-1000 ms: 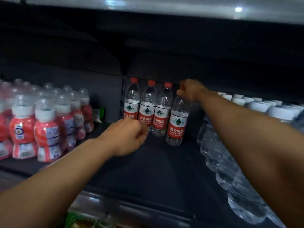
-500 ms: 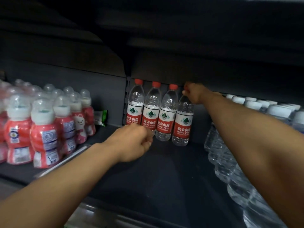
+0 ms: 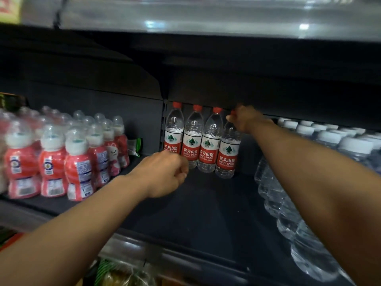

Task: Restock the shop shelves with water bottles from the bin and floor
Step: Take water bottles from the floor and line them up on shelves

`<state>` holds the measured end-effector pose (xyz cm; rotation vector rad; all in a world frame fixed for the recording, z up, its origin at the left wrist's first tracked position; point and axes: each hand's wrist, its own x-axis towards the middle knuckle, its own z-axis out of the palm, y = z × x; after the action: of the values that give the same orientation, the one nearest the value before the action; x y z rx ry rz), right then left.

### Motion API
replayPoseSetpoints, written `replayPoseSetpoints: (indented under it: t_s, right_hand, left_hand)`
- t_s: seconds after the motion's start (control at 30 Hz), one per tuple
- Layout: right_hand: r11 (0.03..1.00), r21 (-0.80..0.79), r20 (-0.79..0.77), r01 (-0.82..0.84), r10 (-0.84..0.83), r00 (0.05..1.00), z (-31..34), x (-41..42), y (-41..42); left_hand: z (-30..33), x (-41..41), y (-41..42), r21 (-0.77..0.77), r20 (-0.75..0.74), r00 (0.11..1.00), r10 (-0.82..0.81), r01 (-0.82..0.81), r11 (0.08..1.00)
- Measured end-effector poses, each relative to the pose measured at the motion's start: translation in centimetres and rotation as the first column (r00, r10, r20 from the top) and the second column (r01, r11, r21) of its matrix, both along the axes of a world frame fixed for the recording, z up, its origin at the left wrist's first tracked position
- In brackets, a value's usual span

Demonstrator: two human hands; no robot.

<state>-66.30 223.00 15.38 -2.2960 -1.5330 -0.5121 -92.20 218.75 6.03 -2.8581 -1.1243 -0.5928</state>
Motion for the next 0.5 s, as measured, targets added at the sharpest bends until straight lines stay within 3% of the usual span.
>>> replayPoseSetpoints:
  t_s: [0.13,0.23,0.5]
  right_hand:
    - [0.996,0.07,0.064,-0.05,0.046,0.997,-0.5,-2.7,-3.0]
    - [0.979,0.104,0.019,-0.176,0.175,0.984,-1.7,-5.8,-6.0]
    - [0.838,0.21,-0.022,-0.504,0.52,0.854,-8.4,-16.1,-17.9]
  left_hand:
    - [0.7,-1.9,-3.0,-0.018,-0.017,0.999,0.027,-0.027,0.999]
    - [0.7,-3.6,-6.3,-0.033,-0.028,0.998,0.055,-0.055,0.998]
    - [-3.6,-8.7,-16.7,-0.139,-0.075,0.994,0.081,-0.091,0.986]
